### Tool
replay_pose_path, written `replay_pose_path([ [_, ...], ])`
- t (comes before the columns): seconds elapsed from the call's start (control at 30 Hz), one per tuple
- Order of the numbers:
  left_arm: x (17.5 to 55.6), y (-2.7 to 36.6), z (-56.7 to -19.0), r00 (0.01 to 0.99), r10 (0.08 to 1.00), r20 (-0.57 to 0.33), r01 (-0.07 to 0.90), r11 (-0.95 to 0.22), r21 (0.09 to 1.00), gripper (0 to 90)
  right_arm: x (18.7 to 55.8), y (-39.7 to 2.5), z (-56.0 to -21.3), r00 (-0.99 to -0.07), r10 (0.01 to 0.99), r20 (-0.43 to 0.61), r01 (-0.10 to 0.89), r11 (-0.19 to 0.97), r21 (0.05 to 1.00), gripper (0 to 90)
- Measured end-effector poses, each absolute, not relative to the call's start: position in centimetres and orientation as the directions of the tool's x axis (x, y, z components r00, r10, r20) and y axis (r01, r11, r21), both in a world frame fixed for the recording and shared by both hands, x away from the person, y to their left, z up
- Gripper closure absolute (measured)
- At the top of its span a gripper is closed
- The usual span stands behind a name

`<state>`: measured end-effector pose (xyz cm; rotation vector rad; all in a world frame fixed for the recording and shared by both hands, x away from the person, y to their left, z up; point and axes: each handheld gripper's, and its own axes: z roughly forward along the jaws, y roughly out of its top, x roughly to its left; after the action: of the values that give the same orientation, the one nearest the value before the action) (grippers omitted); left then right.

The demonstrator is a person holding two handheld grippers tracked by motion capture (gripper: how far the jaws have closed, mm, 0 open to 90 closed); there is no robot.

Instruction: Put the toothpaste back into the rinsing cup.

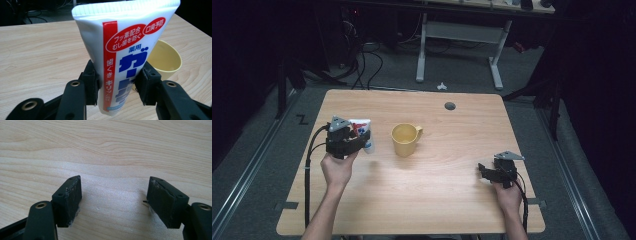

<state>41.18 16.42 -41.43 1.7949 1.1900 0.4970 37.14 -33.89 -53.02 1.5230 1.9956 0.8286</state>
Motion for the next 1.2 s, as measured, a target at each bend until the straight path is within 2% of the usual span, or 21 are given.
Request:
replay_pose_path([
  [1.2, 41.7, 13.2, -37.5, 0.556, 0.821, -0.129, 0.454, -0.170, 0.875, 61.5, 37.1, -33.9, -53.0, -0.256, 0.966, -0.021, 0.667, 0.193, 0.720, 28.2],
])
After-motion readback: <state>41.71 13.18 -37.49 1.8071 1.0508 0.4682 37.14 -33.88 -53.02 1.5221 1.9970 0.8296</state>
